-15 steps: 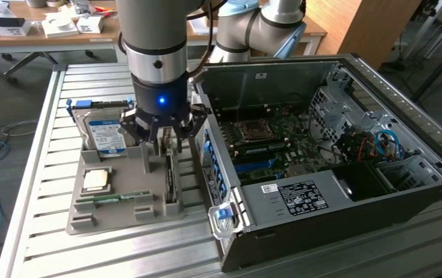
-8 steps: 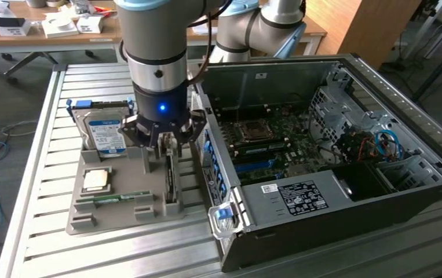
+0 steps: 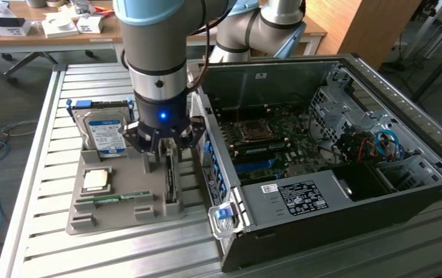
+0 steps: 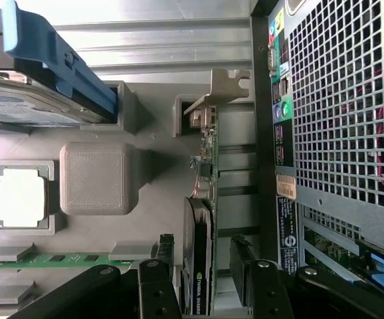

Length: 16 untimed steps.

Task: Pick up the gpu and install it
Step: 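Pick up the gpu and move the gpu toward the slot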

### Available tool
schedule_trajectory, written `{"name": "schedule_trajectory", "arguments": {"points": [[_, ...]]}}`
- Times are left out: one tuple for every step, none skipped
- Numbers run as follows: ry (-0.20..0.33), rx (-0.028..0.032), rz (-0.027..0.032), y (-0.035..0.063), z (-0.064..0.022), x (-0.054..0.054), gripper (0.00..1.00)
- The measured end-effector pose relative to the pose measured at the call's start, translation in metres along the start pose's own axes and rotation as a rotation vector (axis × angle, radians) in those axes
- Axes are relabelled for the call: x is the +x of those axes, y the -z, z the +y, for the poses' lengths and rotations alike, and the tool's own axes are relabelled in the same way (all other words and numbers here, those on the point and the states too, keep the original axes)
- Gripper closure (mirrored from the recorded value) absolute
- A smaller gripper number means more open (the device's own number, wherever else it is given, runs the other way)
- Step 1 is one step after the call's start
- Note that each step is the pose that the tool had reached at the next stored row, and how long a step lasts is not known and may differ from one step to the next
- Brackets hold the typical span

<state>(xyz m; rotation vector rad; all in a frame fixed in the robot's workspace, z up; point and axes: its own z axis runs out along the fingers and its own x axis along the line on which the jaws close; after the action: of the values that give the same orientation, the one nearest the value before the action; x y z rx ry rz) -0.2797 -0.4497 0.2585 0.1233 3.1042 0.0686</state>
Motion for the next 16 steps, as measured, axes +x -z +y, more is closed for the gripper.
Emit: {"name": "schedule_trajectory", "arguments": {"points": [[0.0,0.0001,0.0001,-0.0018,-0.0001,0.0,0.53],[0.0,0.0,0.0,-0.0038,-0.0002,0.0,0.53],[0.0,0.0,0.0,-0.0056,-0.0003,0.0,0.53],[0.0,0.0001,0.0001,-0.0073,-0.0004,0.0,0.53],[0.0,0.0001,0.0001,-0.0091,-0.0004,0.0,0.53],[0.0,0.0,0.0,-0.0109,-0.0005,0.0,0.53],[0.0,0.0001,0.0,-0.0126,-0.0006,0.0,0.53],[0.0,0.0,0.0,-0.0139,-0.0007,0.0,0.53],[0.0,0.0001,0.0001,-0.0144,-0.0007,0.0,0.53],[0.0,0.0002,0.0002,-0.0144,-0.0007,0.001,0.53],[0.0,0.0003,0.0002,-0.0144,-0.0007,0.001,0.53],[0.0,0.0002,0.0002,-0.0144,-0.0007,0.0,0.53],[0.0,0.0001,0.0001,-0.0146,-0.0007,0.0,0.53],[0.0,-0.0001,-0.0002,-0.0149,-0.0013,0.0,0.53],[0.0,-0.0001,-0.0001,-0.015,-0.0026,0.0,0.53],[0.0,0.0,0.0,-0.015,-0.0038,0.0,0.53]]}}
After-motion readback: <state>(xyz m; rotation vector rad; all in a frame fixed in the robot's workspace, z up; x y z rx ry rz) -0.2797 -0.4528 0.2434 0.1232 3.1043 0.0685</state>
